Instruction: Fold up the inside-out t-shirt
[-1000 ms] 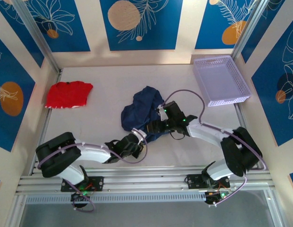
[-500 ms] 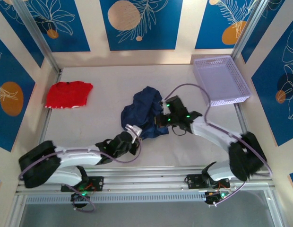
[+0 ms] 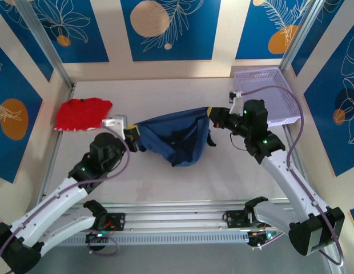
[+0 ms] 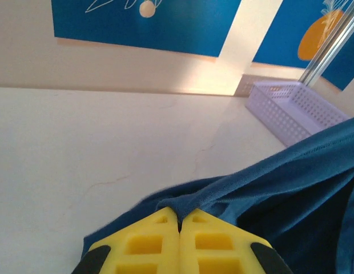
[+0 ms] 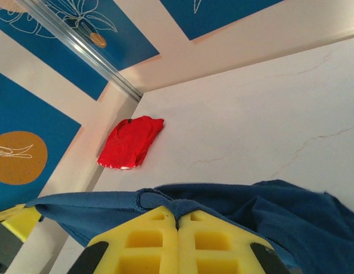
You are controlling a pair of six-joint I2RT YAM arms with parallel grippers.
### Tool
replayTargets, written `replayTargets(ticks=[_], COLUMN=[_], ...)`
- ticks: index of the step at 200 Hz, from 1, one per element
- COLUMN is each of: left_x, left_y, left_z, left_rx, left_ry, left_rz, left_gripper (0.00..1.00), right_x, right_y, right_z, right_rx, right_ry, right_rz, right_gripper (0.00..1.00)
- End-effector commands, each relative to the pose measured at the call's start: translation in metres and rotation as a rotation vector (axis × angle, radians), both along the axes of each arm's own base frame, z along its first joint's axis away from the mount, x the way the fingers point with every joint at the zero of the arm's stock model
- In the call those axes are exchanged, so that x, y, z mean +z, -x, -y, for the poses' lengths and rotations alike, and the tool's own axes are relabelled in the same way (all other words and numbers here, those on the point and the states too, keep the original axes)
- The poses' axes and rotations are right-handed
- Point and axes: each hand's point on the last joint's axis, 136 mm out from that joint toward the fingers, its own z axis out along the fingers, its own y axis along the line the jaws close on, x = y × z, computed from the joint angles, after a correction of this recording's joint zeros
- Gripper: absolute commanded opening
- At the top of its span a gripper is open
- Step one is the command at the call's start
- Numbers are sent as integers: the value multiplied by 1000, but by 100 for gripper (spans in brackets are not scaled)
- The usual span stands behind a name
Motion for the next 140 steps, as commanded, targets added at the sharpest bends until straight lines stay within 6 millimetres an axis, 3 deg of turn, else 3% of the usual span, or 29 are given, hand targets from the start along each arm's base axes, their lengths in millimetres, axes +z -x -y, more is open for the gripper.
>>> replayTargets(ticks=[1,32,50,64,89,140], left_x=[38,150,196,225,258,294], left_y=[-11,-10,-3,5,15,33], left_z=[-9,-8,-8,-7,-11,-33], left_rx=[38,18,-6,-29,-43,10], left_ry=[-91,-86,-73,-45,-34,-69], left_rz=[25,227,309,362,415,492], left_gripper=[0,0,0,0,0,0], right_x=[70,169,213,235,258,281], right_y=[-2,20,36,46,64,93], right_z=[12,15,14,11,5,11], right_rx=[-48,-31,-8,15,60,71], right_ry=[-37,-63,-72,-75,-68,-31], right_rz=[152,390,499,546,600,668], right_gripper=[0,0,0,0,0,0])
